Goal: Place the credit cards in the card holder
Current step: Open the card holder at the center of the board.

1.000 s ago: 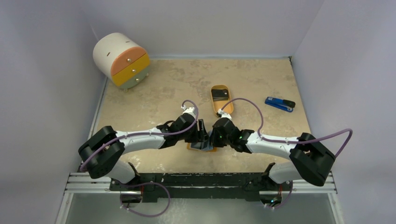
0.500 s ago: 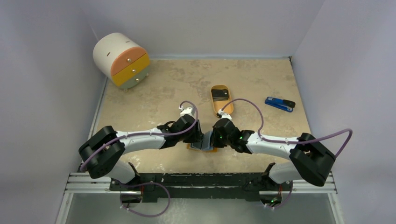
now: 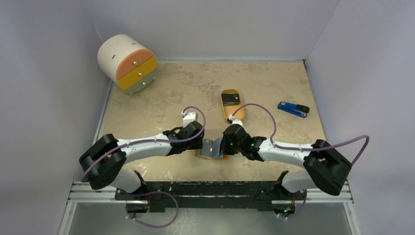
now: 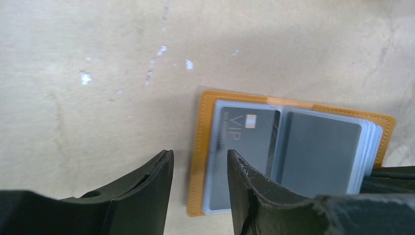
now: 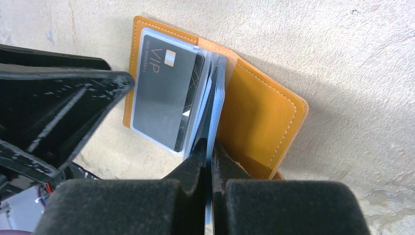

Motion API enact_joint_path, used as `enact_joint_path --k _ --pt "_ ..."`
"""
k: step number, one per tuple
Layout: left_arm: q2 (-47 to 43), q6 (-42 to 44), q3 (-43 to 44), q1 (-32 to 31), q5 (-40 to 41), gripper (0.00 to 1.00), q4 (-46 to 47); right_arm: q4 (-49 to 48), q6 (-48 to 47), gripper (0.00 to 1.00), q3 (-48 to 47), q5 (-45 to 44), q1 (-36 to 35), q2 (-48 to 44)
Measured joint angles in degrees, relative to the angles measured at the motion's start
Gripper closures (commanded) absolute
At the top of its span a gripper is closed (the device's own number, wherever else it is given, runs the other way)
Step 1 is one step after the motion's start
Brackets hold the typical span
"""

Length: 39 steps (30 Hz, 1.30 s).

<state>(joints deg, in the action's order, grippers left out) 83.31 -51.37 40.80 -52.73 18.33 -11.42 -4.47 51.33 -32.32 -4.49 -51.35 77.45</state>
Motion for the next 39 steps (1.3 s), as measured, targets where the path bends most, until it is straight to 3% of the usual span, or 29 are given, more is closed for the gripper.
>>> enact_joint_path --k 6,9,11,14,21,31,39 --pt "-9.81 -0.04 0.02 0.00 3.13 0.53 -1.25 -0.35 0.00 1.00 0.48 0.55 0.00 -0.37" --pt "-13.18 -0.13 0.02 0.11 -1.01 0.61 5.09 -0.61 0.00 1.00 0.96 0.92 0.00 -0.39" --pt "-11.69 -0.50 0.02 0.11 -5.14 0.71 10.21 -0.72 0.02 1.00 1.07 0.98 0.00 -0.39" --pt "-5.70 -0.70 0.02 0.09 -10.43 0.78 14.91 -1.18 0.11 1.00 1.51 0.96 0.00 -0.39" --pt "3.41 -0.70 -1.92 0.07 -13.22 0.90 15.80 -2.19 2.14 1.00 5.49 0.98 0.00 -2.71" --pt "5.14 -1.57 -3.82 0.07 -11.82 0.94 18.60 -4.02 6.47 0.62 11.67 0.98 0.00 -10.58" --pt "5.97 -2.03 -4.17 0.09 -11.32 0.96 20.87 -3.54 8.55 0.52 13.94 0.92 0.00 -18.82"
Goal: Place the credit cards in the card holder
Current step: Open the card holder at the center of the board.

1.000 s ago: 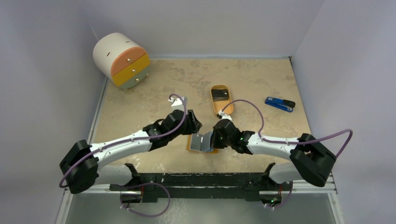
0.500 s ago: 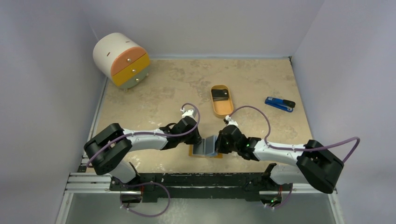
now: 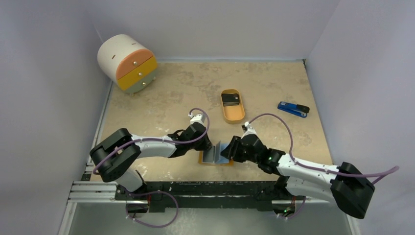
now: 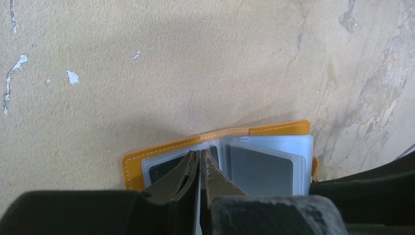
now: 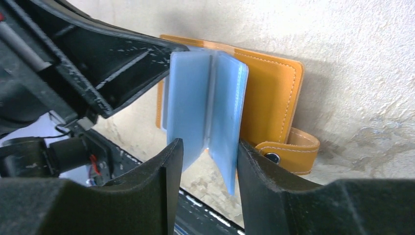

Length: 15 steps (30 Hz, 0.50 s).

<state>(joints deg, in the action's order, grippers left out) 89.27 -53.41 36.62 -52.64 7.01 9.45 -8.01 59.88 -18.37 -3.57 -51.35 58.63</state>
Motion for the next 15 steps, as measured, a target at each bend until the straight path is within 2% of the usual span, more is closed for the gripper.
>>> enact_joint_path --k 7,11,15 --pt "0.48 -0.11 -0.17 0.00 0.09 0.97 1.20 -1.66 1.22 0.52 1.11 0.09 0.00 -2.32" --pt "0.52 -0.26 -0.37 0.00 0.07 0.97 1.73 -2.75 1.16 0.54 0.87 0.31 0.00 1.57" --pt "0.52 -0.61 -0.52 0.00 0.07 0.97 2.01 -3.10 0.74 0.48 -0.04 1.01 0.00 5.27"
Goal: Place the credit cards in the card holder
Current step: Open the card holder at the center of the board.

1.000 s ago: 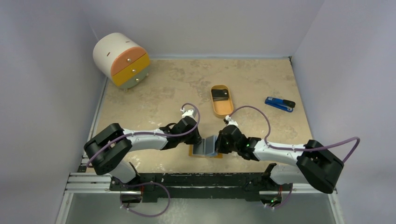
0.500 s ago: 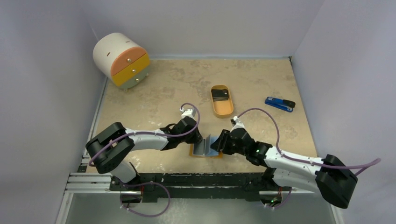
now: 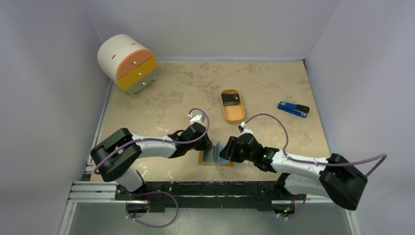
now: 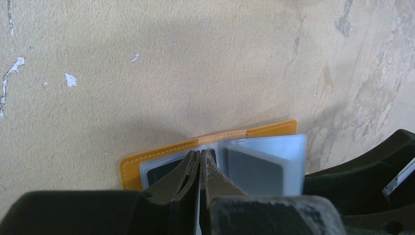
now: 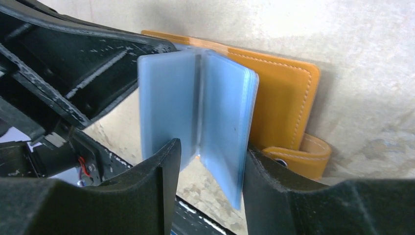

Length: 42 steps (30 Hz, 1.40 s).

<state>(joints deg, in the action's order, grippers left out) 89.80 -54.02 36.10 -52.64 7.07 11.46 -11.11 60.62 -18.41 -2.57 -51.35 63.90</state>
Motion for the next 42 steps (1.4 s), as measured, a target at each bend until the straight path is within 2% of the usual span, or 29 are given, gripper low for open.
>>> enact_joint_path --k 4,7,9,14,22,28,32,37,42 --pt "0.00 -0.04 0.00 0.00 0.00 0.97 0.02 -0.28 -0.90 0.41 -3.08 1.09 0.00 3.34" --pt "0.00 -0.02 0.00 0.00 -0.02 0.97 0.02 -1.53 -1.53 0.41 -4.44 1.95 0.02 4.57" --pt "-0.02 -0.04 0.00 0.00 -0.02 0.97 0.00 -1.90 -1.81 0.47 -4.55 2.12 0.00 4.74" --pt "-0.20 -0.33 0.00 0.00 0.09 0.97 -0.35 -1.81 -2.45 0.71 -4.61 2.10 0.00 5.42" --pt "-3.28 -0.44 0.07 0.00 3.72 0.89 -6.75 -0.94 -3.15 0.84 -5.79 2.03 0.02 7.65" --pt "-11.39 -0.44 0.31 0.00 12.50 0.86 -20.35 1.18 -4.09 0.86 -8.11 1.57 0.00 9.16" --pt "-17.05 -0.39 1.70 0.02 15.85 0.86 -24.92 1.84 -4.76 0.87 -9.27 0.39 0.00 10.19" --pt "-19.04 0.26 2.25 0.02 12.15 0.89 -20.90 2.03 -5.18 0.86 -9.49 -0.74 0.02 10.69" --pt "-10.60 0.15 1.31 0.00 3.96 0.91 -11.67 2.78 -5.14 0.83 -9.49 -1.44 0.00 10.25"
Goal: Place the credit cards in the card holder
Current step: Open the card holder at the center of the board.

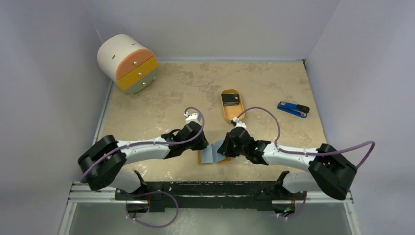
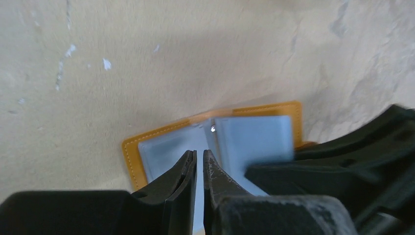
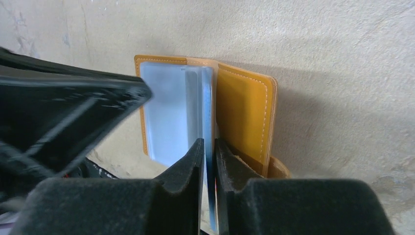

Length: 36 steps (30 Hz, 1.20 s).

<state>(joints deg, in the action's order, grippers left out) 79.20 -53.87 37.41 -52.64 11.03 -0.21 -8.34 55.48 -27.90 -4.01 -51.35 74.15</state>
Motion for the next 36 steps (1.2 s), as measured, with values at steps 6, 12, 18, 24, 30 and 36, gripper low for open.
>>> enact_joint_path --k 6,12,18,24,30,36 --pt "6.12 -0.52 -2.54 0.02 -4.28 0.93 6.16 2.43 0.96 0.67 0.70 -1.38 0.00 -2.71" --pt "7.58 -0.52 -2.56 0.02 -4.85 0.93 8.92 7.10 2.82 0.63 3.02 -2.97 0.00 -7.17" --pt "7.67 -0.39 -2.56 0.02 -4.85 0.93 9.16 16.41 0.79 0.62 1.55 -4.13 0.00 -16.72" --pt "7.69 -0.31 -2.56 0.02 -4.85 0.93 9.16 17.94 -3.91 0.66 -6.25 -0.70 0.00 -17.62" --pt "7.63 -0.28 -2.54 0.02 -4.79 0.93 8.98 13.55 -4.98 0.68 -8.35 2.12 0.00 -8.22" --pt "7.21 0.02 -2.51 0.02 -4.59 0.94 8.17 13.31 -4.46 0.67 -6.71 1.86 0.04 -2.43"
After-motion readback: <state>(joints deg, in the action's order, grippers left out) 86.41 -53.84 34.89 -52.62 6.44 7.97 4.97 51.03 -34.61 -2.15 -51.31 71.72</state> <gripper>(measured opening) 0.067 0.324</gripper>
